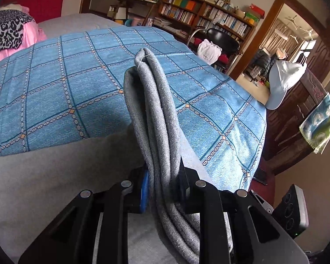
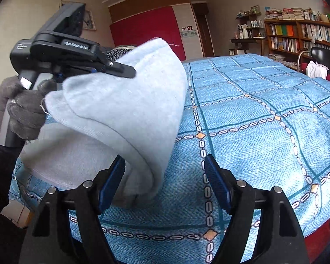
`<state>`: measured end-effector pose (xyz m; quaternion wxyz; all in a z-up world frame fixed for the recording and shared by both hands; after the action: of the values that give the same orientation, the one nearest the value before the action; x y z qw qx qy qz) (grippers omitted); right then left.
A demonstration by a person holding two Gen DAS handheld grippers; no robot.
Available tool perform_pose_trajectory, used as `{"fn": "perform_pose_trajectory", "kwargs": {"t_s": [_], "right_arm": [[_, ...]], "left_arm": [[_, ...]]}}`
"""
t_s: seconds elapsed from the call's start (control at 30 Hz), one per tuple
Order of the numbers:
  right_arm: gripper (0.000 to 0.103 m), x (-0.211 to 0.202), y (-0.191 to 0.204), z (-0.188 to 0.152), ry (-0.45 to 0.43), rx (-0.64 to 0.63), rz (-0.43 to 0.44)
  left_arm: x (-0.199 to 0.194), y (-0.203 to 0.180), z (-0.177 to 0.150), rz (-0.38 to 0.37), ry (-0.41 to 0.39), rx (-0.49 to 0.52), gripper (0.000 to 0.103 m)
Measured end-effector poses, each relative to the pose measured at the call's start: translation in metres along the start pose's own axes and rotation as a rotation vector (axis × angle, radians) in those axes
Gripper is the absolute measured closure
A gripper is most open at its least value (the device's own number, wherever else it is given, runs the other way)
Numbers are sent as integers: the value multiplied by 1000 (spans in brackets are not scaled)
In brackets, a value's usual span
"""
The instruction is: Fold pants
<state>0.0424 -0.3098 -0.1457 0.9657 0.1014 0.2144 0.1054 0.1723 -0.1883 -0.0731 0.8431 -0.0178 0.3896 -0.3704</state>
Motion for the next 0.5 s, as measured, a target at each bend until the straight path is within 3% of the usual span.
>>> {"fn": "perform_pose_trajectory", "kwargs": {"t_s": [0.27, 0.5], "right_arm": [[24, 29, 23, -15, 38, -97, -16], [22, 38, 30, -14, 64, -153, -32]], "left_arm": [[-52, 67, -41, 86, -28, -81, 82], [-50, 119, -97, 109, 43, -206, 81]]}}
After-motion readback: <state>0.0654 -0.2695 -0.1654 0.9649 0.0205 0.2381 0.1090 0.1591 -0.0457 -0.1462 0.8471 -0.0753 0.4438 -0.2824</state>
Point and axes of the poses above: each gripper's, at about its wrist camera, not at the fingertips, and x roughly the way its jaws point, y to its left, z to its top, the point moved 6 cm from there along x, roughly the way its jaws point, and after that the axes turned 8 degrees about -y, right-handed, at the moved point
